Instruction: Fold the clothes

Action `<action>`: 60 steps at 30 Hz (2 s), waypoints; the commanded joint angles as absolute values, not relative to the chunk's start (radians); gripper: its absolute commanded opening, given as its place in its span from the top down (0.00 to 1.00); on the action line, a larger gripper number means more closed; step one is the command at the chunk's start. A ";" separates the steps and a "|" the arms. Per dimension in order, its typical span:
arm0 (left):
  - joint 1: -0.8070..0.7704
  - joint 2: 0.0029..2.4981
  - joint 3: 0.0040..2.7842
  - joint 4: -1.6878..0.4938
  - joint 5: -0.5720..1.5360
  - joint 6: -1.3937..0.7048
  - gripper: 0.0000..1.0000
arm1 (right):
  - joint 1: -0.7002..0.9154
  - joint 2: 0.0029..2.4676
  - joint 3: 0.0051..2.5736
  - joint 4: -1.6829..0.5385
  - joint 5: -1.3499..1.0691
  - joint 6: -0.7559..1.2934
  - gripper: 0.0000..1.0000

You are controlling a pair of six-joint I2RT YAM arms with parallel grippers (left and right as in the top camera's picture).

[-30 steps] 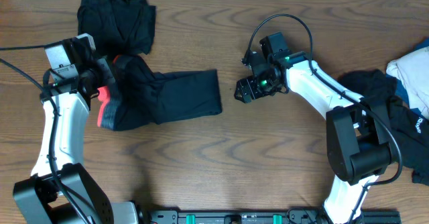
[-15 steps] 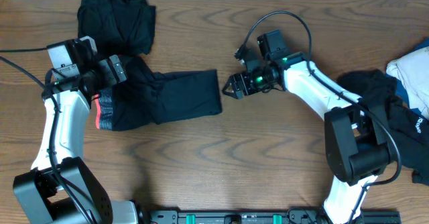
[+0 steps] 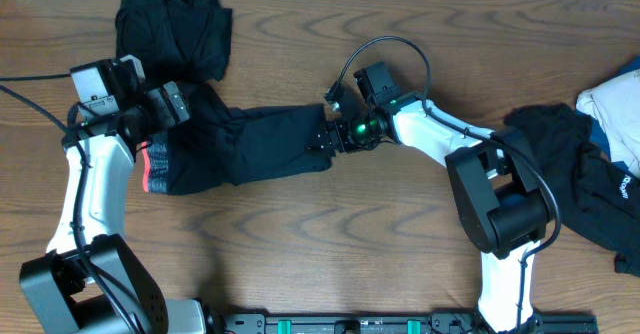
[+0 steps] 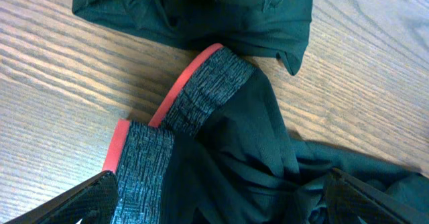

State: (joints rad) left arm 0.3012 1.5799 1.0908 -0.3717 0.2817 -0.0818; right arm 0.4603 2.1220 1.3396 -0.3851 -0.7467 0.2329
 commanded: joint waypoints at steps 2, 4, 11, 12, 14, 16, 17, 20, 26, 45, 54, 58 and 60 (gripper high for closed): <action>0.306 1.565 1.111 -0.381 0.276 -0.091 0.02 | 0.468 2.146 1.336 -0.377 -0.787 0.293 0.22; 0.306 1.565 1.111 -0.381 0.276 -0.091 0.02 | 0.474 2.146 1.336 -0.374 -0.786 0.315 0.23; 0.306 1.565 1.111 -0.396 0.276 -0.091 0.02 | 0.508 2.146 1.336 -0.350 -0.786 0.349 0.48; 0.306 1.565 1.111 -0.399 0.276 -0.091 0.02 | 0.511 2.146 1.336 -0.342 -0.786 0.357 0.58; 0.306 1.565 1.111 -0.403 0.276 -0.091 0.02 | 0.514 2.146 1.336 -0.331 -0.786 0.371 0.72; 0.306 1.565 1.111 -0.404 0.276 -0.091 0.02 | 0.517 2.146 1.336 -0.327 -0.782 0.371 0.83; 0.306 1.565 1.111 -0.406 0.276 -0.091 0.02 | 0.518 2.146 1.336 -0.327 -0.780 0.371 0.89; 0.306 1.565 1.111 -0.411 0.276 -0.091 0.02 | 0.516 2.146 1.336 -0.334 -0.732 0.390 0.99; 0.306 1.565 1.111 -0.426 0.276 -0.091 0.02 | 0.465 2.146 1.336 -0.353 -0.695 0.404 0.99; 0.306 1.565 1.111 -0.441 0.277 -0.091 0.02 | 0.097 2.055 1.397 -0.842 -0.254 0.196 0.99; 0.306 1.565 1.111 -0.444 0.277 -0.091 0.02 | 0.041 1.846 1.503 -0.954 -0.027 0.193 0.99; 0.306 1.565 1.111 -0.444 0.277 -0.091 0.02 | 0.089 1.805 1.556 -0.964 -0.027 0.181 0.99; 0.306 1.565 1.111 -0.445 0.277 -0.091 0.02 | 0.146 1.803 1.567 -0.954 -0.027 0.182 0.99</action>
State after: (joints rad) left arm 0.3012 1.5799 1.0908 -0.4419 0.2817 -0.0818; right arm 0.0738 1.8172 1.5448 -0.9573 -0.0608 0.2005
